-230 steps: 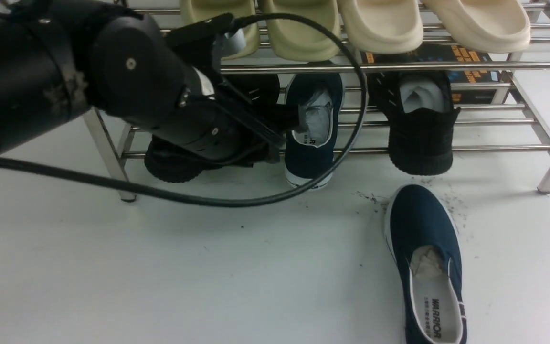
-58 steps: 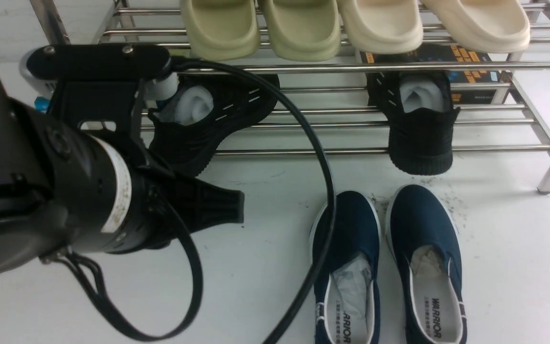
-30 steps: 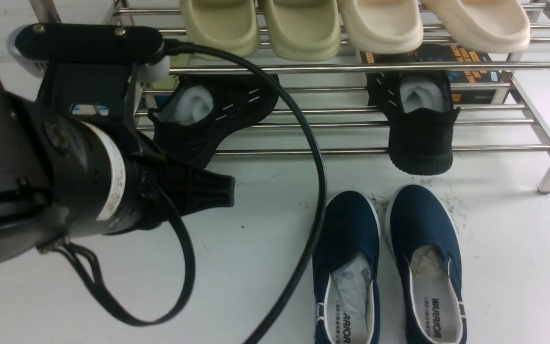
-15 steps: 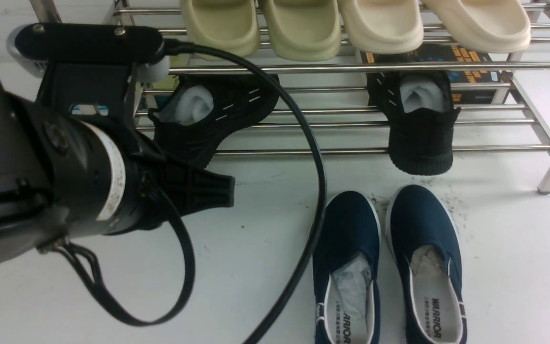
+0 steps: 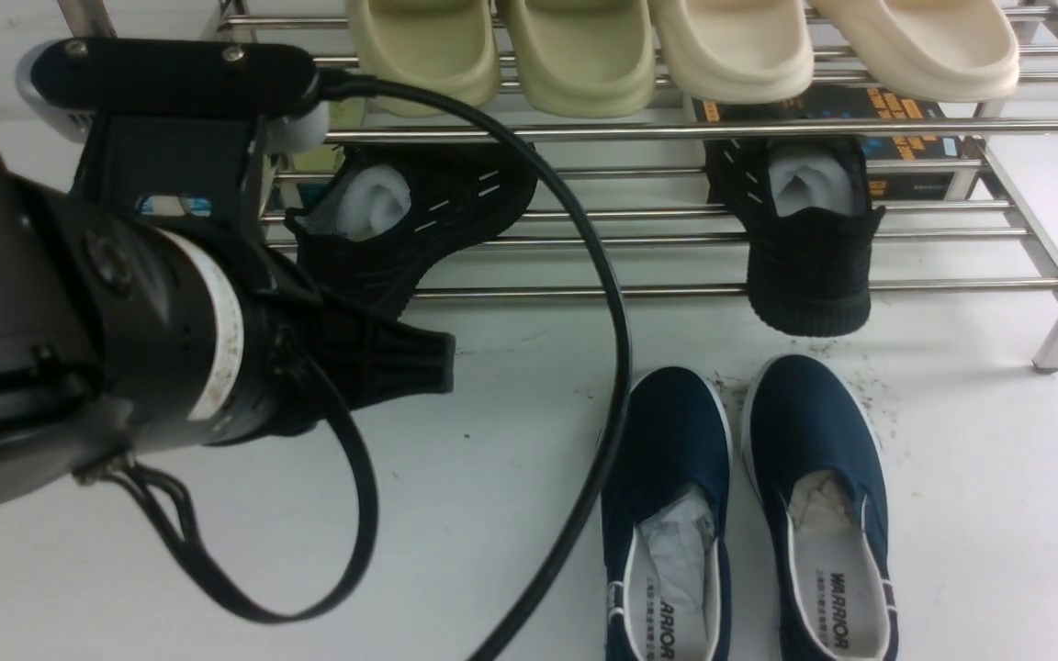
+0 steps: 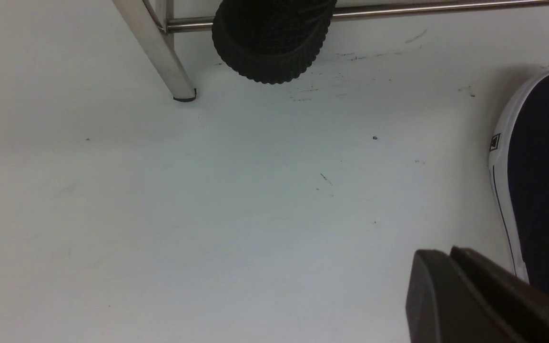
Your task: Take the shoes off the shelf with your hand on the white table.
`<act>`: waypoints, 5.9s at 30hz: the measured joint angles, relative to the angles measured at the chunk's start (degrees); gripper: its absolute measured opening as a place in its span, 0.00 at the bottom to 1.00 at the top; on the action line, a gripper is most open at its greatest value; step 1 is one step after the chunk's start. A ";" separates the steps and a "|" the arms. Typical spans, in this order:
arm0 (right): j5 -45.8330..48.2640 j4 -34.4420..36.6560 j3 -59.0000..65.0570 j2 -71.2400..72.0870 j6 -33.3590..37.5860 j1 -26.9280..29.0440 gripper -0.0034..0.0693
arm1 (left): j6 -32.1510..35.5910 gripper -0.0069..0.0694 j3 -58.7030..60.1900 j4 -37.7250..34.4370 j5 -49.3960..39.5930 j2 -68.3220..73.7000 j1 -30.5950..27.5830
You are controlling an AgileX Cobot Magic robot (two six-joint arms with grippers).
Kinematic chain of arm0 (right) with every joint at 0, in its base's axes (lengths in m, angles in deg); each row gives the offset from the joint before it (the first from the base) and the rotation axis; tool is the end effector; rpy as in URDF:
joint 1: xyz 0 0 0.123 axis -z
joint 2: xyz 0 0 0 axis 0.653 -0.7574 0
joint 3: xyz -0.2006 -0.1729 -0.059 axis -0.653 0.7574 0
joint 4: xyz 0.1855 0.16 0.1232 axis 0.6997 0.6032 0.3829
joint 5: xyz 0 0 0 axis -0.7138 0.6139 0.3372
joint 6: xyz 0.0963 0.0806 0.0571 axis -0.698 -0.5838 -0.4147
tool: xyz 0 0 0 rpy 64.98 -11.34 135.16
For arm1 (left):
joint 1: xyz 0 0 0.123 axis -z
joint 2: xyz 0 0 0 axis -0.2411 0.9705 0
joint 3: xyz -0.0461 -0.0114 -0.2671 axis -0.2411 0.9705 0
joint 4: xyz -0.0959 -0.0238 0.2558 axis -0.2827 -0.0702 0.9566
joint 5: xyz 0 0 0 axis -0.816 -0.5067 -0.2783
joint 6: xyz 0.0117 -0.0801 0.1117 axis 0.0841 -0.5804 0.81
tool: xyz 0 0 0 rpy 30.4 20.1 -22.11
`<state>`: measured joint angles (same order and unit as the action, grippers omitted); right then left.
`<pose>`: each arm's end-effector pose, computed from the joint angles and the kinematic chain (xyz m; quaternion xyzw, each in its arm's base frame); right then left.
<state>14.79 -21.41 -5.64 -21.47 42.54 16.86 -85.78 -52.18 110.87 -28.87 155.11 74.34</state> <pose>0.1265 0.0562 0.2023 0.0924 0.7372 0.3452 0.5734 0.1982 -0.1908 0.3288 0.0583 0.9182 -0.0353 0.3903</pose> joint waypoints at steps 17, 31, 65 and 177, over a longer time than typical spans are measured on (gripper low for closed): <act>5.04 2.82 3.84 1.28 0.00 18.16 0.13 | 0.42 0.16 0.00 1.56 -0.42 0.00 0.00; 6.85 1.36 3.70 1.28 1.13 18.16 0.14 | 5.94 0.16 0.00 1.47 -3.54 0.00 0.00; 10.39 -8.19 3.12 1.28 32.98 18.16 0.20 | 1.77 0.18 0.00 1.42 -4.16 0.00 0.00; 10.08 0.00 3.12 1.34 33.15 27.84 0.33 | 37.71 0.19 66.35 -32.70 41.38 -67.64 -59.47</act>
<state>24.86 -21.41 -2.51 -20.13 75.69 44.71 -48.07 14.18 78.17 12.51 87.48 14.86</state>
